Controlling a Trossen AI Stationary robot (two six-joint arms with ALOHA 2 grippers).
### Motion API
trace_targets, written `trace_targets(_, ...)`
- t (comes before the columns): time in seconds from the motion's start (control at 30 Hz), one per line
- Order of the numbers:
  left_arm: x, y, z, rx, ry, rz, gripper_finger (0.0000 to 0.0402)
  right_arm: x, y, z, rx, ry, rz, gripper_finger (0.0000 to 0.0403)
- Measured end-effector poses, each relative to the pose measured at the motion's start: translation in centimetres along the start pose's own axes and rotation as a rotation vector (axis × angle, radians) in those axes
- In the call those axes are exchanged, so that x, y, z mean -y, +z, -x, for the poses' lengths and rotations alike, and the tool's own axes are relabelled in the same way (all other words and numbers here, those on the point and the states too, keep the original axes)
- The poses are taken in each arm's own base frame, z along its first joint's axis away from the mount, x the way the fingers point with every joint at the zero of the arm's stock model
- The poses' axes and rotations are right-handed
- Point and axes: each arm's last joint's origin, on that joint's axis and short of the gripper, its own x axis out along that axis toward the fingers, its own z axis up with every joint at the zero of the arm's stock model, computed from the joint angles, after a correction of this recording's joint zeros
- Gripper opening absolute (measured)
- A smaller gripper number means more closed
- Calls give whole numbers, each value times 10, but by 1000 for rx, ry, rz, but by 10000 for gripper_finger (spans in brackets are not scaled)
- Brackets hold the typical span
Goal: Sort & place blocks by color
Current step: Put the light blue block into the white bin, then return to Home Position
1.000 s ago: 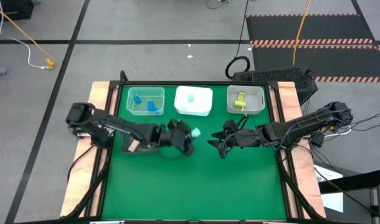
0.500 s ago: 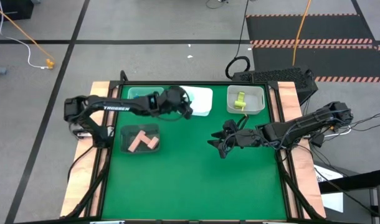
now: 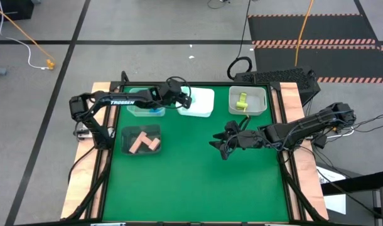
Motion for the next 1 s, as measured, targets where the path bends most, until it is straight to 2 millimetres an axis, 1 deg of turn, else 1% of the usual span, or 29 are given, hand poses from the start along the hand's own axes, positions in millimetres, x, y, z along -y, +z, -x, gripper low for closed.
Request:
trace_targets(0.17, 4, -3, -3, 1, -11, 62, 220, 0, 0, 0, 0, 0, 0, 208)
trace_targets(0.27, 5, 1, -3, 37, -28, 107, 249, 0, 0, 0, 0, 0, 0, 208)
trace_targets(0.37, 9, 6, -2, 84, -64, 207, 264, 0, 0, 0, 0, 0, 0, 208)
trace_targets(0.43, 14, 11, -1, 137, -111, 289, 267, 0, 0, 0, 1, 0, 0, 208)
trace_targets(0.5, 19, 16, 1, 186, -159, 337, 268, 0, 0, 0, 1, -2, 10, 208)
trace_targets(0.53, 22, 17, 3, 200, -184, 336, 269, 1, 0, 0, 0, -5, 35, 208)
trace_targets(0.6, 26, 20, 11, 204, -237, 266, 269, 2, 2, 0, 3, -8, 72, 208)
trace_targets(0.67, 33, 24, 21, 234, -295, 145, 270, 3, 4, 4, 5, -4, 85, 208)
trace_targets(0.73, 36, 27, 34, 247, -322, 27, 270, 3, 9, 10, 1, 26, 130, 208)
trace_targets(0.8, 38, 31, 51, 259, -353, -16, 270, 4, 14, 17, 3, 61, 205, 208)
trace_targets(0.93, 33, 38, 97, 239, -382, -23, 270, 10, 30, 32, 76, 69, 243, 208)
trace_targets(1.0, 23, 39, 126, 203, -381, -26, 271, 15, 37, 39, 100, 52, 242, 208)
